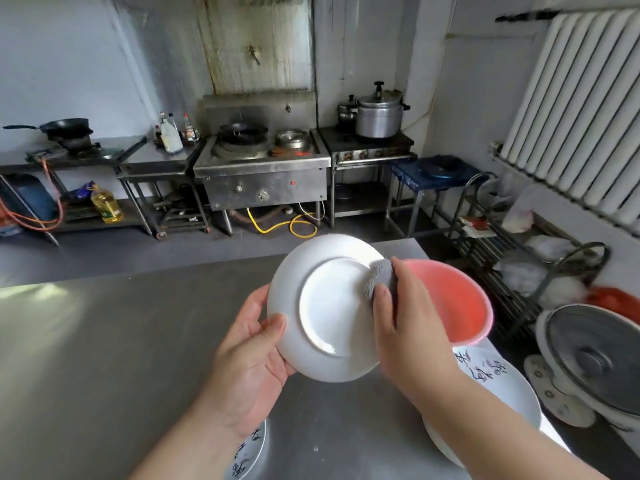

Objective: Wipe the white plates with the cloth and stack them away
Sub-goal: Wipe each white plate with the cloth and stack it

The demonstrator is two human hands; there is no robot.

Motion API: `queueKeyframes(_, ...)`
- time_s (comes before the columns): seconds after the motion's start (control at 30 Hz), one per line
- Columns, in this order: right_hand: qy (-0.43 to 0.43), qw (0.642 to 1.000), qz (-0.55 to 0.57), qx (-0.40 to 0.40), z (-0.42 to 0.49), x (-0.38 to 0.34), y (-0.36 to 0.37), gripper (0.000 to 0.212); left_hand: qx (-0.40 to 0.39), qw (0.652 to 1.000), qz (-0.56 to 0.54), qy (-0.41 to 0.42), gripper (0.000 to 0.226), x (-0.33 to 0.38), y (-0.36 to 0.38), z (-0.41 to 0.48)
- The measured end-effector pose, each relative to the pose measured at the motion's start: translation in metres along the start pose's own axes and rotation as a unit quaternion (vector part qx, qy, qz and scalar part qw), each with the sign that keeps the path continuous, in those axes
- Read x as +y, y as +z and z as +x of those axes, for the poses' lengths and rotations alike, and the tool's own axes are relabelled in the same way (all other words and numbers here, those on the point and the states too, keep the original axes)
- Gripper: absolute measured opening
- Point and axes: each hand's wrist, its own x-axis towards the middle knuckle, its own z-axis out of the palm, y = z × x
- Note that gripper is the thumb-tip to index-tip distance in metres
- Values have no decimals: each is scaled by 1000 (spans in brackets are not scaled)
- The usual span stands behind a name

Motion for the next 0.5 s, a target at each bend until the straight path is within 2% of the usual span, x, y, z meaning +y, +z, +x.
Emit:
queueKeyframes(0.1,-73,996,-43,-10,28,-2,-26,43,-16,999,9,-29,54,-15,16,-5)
queueKeyframes(0.2,-128,991,-45,-12,33,-2,-44,40,-23,1000,-3,-13,52,-23,28,-10)
queueKeyframes(0.3,-25,997,61,36,-3,20,-42,44,-7,1000,-22,7,54,-33,40,-16)
queueKeyframes(0.37,43,988,139,41,-22,34,-41,43,-9,1000,-29,2,55,-43,45,-22)
queueKeyframes(0.43,44,986,150,50,-20,42,-51,37,-39,998,-24,-34,55,-47,48,-30)
queueKeyframes(0.5,-16,993,113,26,-6,39,-68,33,-63,994,-15,-87,64,-44,49,-33)
